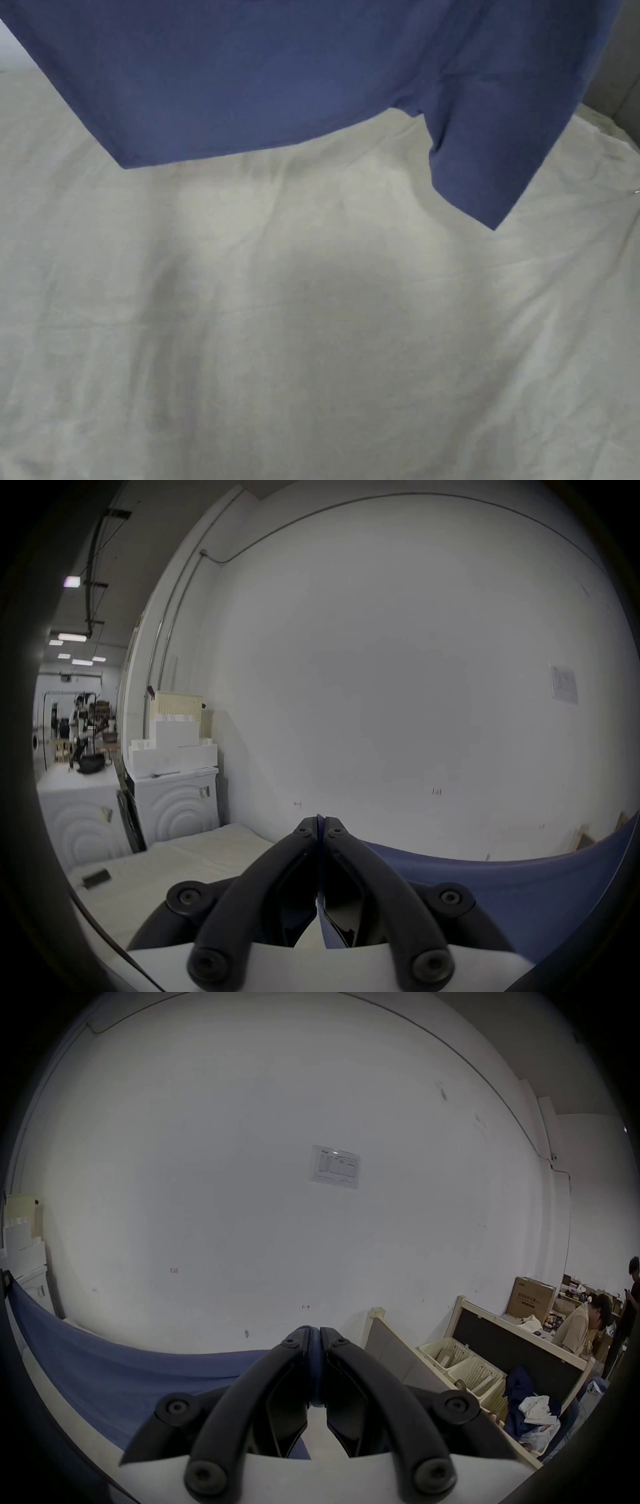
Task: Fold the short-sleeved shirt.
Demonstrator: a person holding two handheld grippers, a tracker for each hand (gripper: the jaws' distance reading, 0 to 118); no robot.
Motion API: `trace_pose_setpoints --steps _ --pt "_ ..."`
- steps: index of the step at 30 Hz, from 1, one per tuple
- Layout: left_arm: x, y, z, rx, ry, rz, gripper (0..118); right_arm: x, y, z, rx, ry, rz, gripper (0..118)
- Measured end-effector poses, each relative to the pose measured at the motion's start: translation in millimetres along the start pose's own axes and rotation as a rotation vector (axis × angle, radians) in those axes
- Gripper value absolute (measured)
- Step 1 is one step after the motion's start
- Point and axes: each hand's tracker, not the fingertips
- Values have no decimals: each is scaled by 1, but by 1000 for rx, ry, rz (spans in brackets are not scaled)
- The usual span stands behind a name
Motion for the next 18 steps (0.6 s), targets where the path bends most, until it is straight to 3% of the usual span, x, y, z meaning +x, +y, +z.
trace_pose_setpoints --steps 7,12,18 --pt "6 -77 -36 -63 28 22 0 -19 -73 -40 -12 5 50 5" --pt "3 -149 -39 -187 21 -68 0 -26 -141 -58 -151 25 67 5" --pt "-18 -236 -17 -369 13 -150 0 -21 -246 -58 -346 68 21 5"
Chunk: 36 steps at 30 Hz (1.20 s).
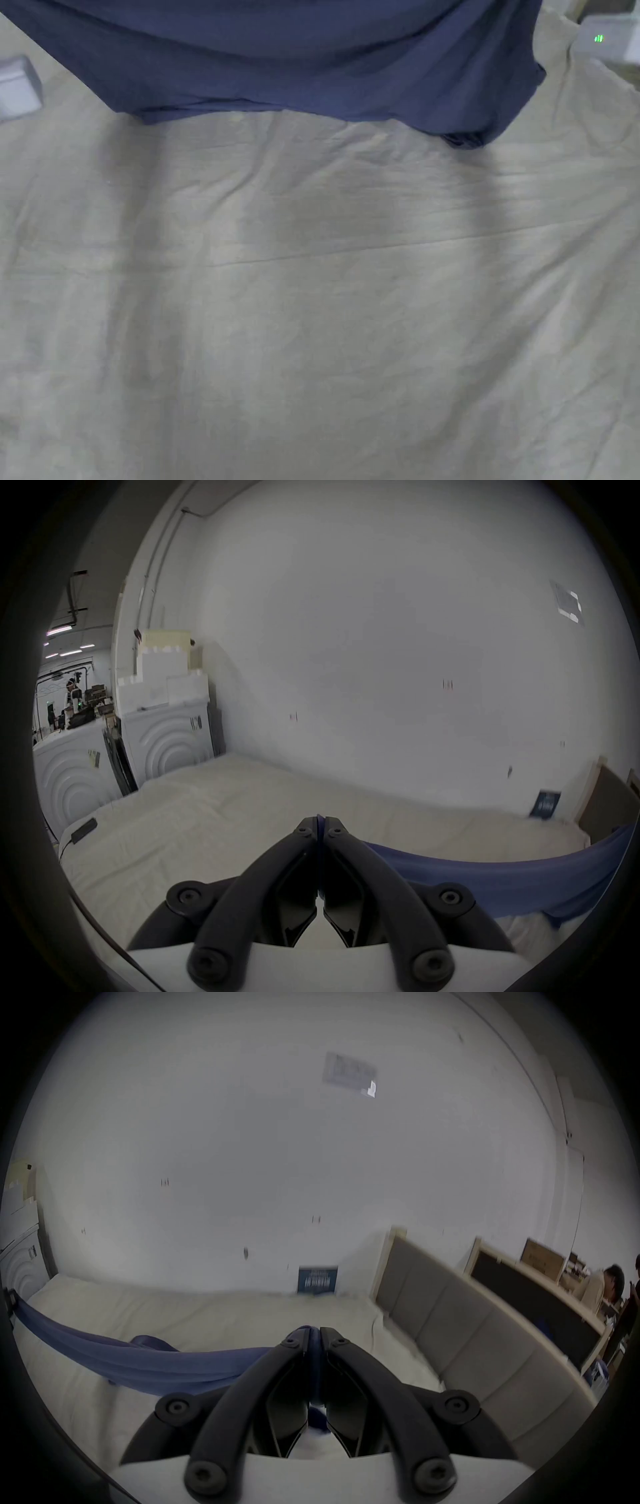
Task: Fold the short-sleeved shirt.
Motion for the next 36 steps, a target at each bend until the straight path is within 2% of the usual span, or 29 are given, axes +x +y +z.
trace_pose_setpoints --steps 3,8,11,14,16,20,25,36 --pt "-6 -47 5 -75 -11 -65 0 2 -60 -12 -98 -12 35 5" --pt "-28 -116 19 -259 -60 -66 0 17 -162 -17 -286 -1 -71 5" --pt "-44 -157 35 -341 -51 -62 0 25 -217 -8 -395 -5 -52 5" --pt "-62 -188 58 -401 -64 -107 0 33 -256 14 -428 34 -47 5" --pt "-76 -204 76 -431 -80 -108 0 35 -274 31 -447 50 -27 5" --pt "-111 -228 117 -475 -88 -54 0 40 -300 69 -462 73 78 5" --pt "-150 -245 178 -442 -152 -128 0 58 -320 123 -431 130 218 5" --pt "-219 -306 299 -433 -234 -117 0 98 -375 237 -420 163 288 5"
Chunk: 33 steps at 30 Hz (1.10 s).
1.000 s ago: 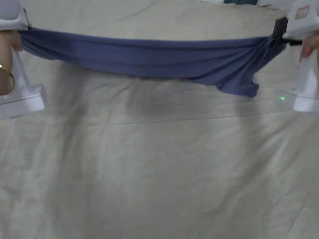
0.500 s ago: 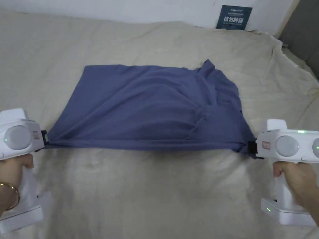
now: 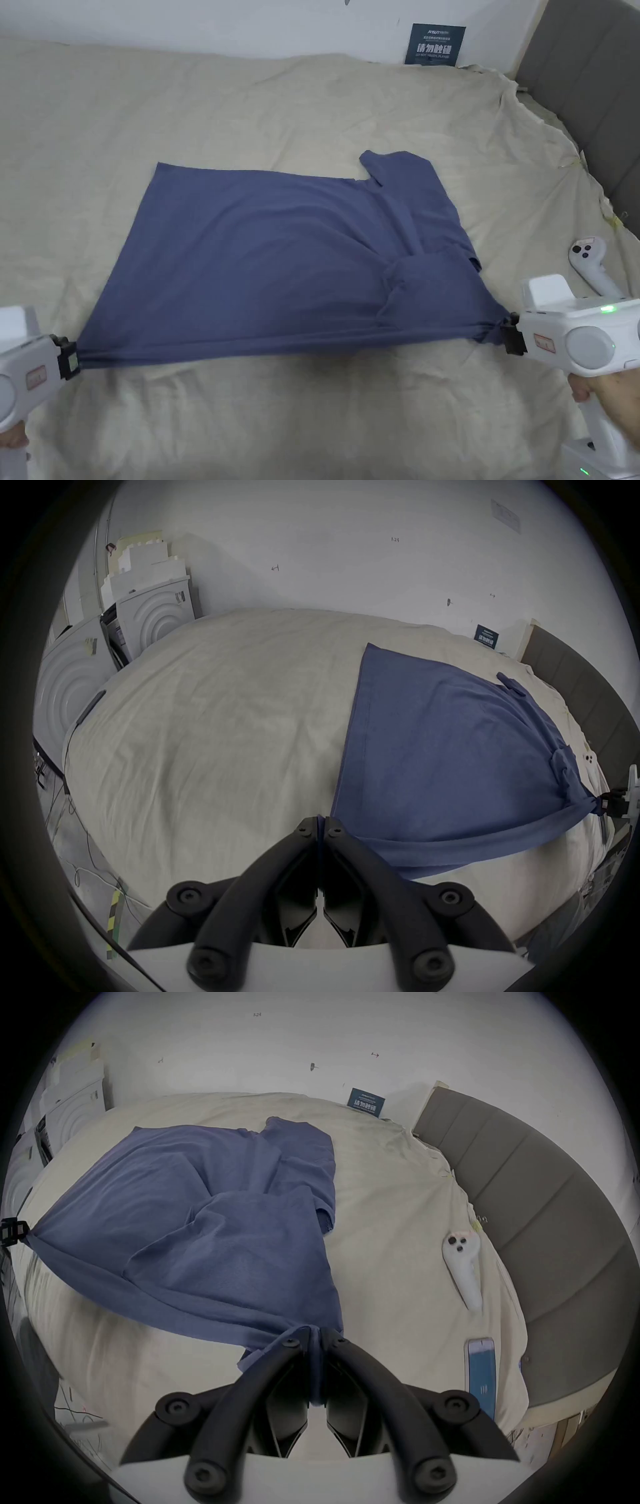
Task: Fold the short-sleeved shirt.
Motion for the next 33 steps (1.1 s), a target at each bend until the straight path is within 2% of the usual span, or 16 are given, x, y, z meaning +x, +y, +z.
trace_pose_setpoints --steps 8,14,15,16,17,18,20,21,23,26,28,30,33 --pt "-7 -59 23 -15 14 -28 0 -2 -62 23 -4 15 -11 5" --pt "-10 -69 23 -42 10 5 0 -11 -79 21 -30 14 -16 5" --pt "-11 -68 23 -38 7 15 7 -13 -79 21 -28 14 -21 6" --pt "-13 -64 26 -34 12 33 20 -11 -78 24 -19 21 -41 8" --pt "-16 -58 30 -32 25 58 46 -9 -77 28 -14 42 -80 18" --pt "-20 -54 35 -15 17 73 72 -6 -75 34 -9 50 -98 40" --pt "-30 -41 43 13 -15 103 116 2 -72 47 7 60 -97 101" --pt "-33 -31 48 12 -17 105 118 5 -68 55 22 43 -107 109" --pt "-33 -11 65 88 -38 112 118 13 -57 74 75 22 -163 109" --pt "-26 16 86 215 -22 97 118 28 -38 103 183 53 -283 109" --pt "-16 30 98 281 -20 69 118 29 -26 125 263 63 -331 109" --pt "-2 39 108 342 -28 28 118 24 -15 147 387 53 -350 109" --pt "21 47 121 441 -34 -12 118 7 -3 171 529 46 -335 110"
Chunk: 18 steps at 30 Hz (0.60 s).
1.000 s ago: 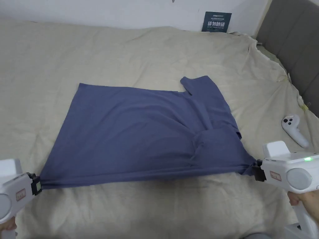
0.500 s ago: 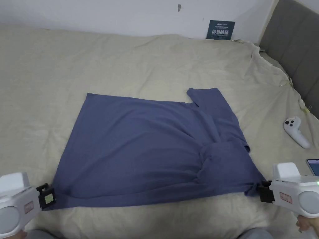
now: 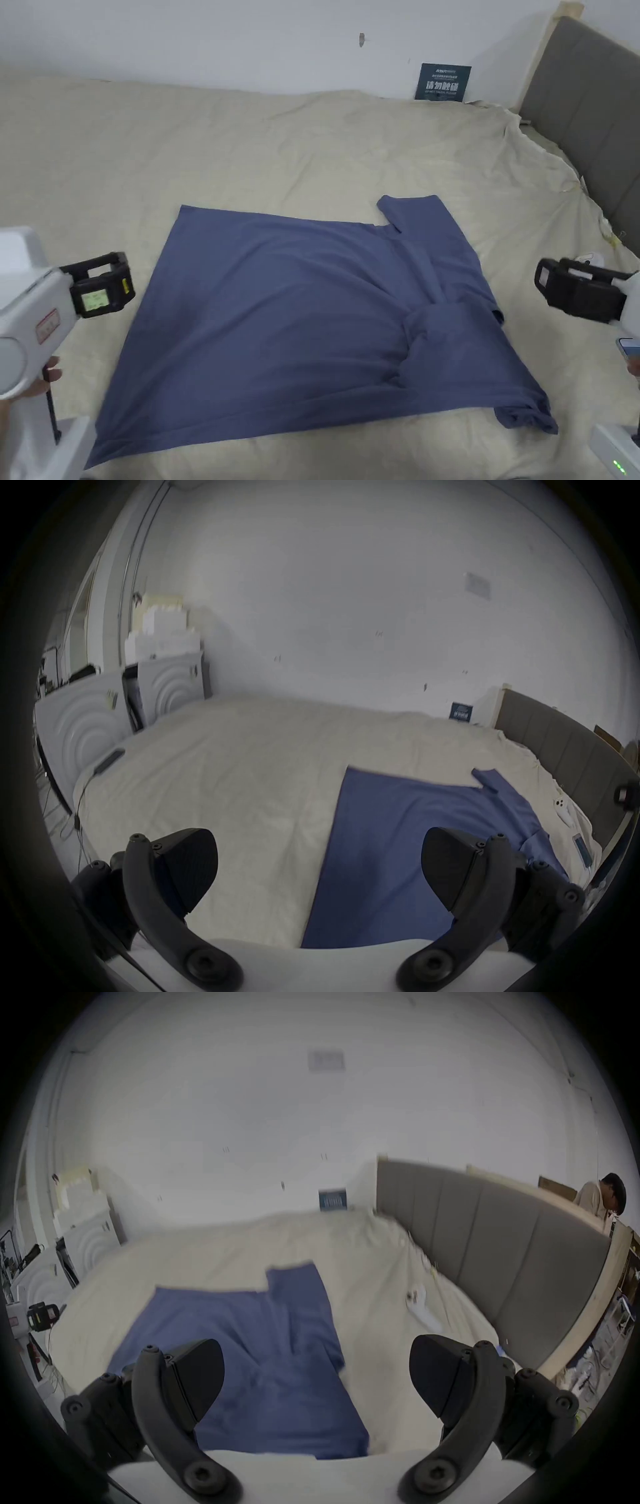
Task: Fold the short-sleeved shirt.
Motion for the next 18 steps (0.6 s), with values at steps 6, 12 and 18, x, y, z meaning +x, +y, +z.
trace_pose_setpoints --steps 6,12,18 --pt "31 -8 6 64 -80 -37 94 -36 -6 16 133 14 -19 109" --pt "47 -20 10 78 -110 -67 12 -50 -20 14 171 37 2 45" --pt "49 -22 12 91 -132 -64 0 -55 -24 12 164 6 0 0"
